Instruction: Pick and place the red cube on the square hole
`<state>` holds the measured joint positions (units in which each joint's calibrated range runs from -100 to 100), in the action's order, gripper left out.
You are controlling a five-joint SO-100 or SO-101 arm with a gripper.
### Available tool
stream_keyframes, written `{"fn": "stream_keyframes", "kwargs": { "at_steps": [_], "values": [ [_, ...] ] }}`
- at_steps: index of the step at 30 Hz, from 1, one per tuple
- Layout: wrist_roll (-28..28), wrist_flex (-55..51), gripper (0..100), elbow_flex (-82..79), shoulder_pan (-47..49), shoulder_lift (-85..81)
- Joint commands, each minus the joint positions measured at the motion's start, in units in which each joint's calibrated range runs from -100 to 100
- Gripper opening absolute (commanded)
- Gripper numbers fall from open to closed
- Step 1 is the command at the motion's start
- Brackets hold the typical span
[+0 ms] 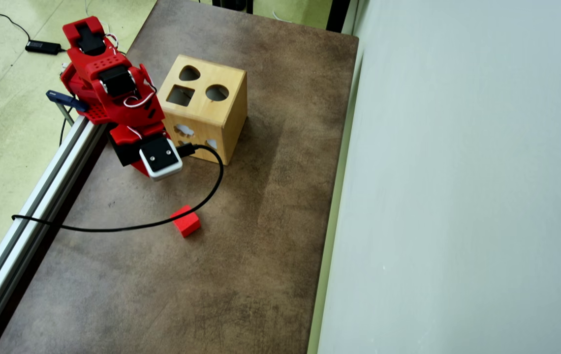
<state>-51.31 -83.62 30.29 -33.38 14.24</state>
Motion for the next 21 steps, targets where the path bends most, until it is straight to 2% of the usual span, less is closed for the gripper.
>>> {"fn": "stream_keyframes", "kwargs": {
  "at_steps": [1,7,14,21],
  "values": [
    [-0.44,5.25,41,0.74,-0.79,-0.52],
    [-0.59,8.38,41,0.57,-1.76,-0.01],
    [-4.84,11.52,41,0.92,-2.06,4.91],
    [-5.13,15.22,42,0.57,-2.65,5.68]
  ]
}}
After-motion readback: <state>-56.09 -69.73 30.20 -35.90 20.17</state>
